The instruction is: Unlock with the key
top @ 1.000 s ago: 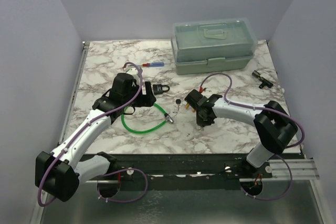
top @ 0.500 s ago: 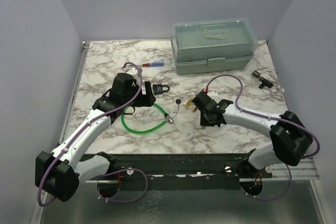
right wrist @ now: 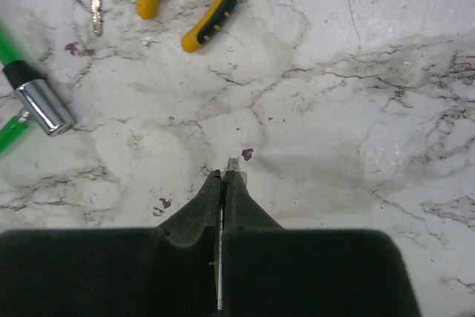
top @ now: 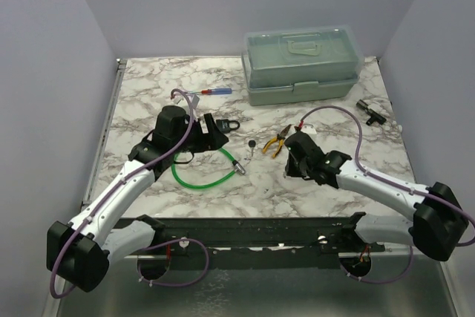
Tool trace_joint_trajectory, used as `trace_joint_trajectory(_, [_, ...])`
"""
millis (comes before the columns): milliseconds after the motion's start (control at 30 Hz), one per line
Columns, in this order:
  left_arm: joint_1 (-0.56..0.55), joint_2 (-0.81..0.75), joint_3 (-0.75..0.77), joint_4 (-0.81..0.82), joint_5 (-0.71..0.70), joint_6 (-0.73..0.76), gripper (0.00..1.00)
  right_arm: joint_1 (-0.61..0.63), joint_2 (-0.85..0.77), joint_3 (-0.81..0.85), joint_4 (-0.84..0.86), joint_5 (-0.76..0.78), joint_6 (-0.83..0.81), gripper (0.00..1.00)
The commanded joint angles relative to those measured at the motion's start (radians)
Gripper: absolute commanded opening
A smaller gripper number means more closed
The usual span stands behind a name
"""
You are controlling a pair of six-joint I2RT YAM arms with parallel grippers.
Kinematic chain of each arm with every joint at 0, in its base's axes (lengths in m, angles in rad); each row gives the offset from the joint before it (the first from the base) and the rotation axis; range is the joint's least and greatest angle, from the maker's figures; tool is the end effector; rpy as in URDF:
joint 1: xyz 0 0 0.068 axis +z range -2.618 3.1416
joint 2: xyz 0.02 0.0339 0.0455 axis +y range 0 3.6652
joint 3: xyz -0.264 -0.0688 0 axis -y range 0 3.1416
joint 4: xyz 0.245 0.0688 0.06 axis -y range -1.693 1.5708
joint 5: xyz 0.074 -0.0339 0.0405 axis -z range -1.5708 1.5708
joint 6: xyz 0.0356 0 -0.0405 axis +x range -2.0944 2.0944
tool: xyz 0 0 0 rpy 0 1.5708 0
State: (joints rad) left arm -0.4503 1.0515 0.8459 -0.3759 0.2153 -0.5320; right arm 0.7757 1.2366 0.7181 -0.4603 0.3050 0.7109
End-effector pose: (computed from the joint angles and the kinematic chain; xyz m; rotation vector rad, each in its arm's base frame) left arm 0.2055 -0.1078 0.2917 0.0390 2.2468 -0.7845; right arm 0.1761 0.1577 0.2040 0.0361 2.4989 0.2327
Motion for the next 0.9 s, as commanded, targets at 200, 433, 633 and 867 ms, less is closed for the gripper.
trace_joint_trajectory(200, [-0.134, -0.046, -0.252, 0.384, 0.107, -0.478, 0.75, 0.003, -0.167, -0.036, 0.124, -0.134, -0.115, 0.00])
trace_joint_trajectory(433, [-0.286, -0.014, -0.339, 0.647, 0.039, -0.590, 0.66, 0.001, -0.302, -0.056, 0.277, -0.374, -0.121, 0.00])
trace_joint_trajectory(633, [-0.337, -0.048, -0.391, 0.814, 0.021, -0.545, 0.55, 0.001, -0.362, 0.006, 0.312, -0.507, -0.094, 0.00])
trace_joint_trajectory(867, [-0.395, -0.069, -0.400, 0.899, 0.035, -0.434, 0.51, 0.001, -0.400, 0.036, 0.370, -0.599, -0.057, 0.00])
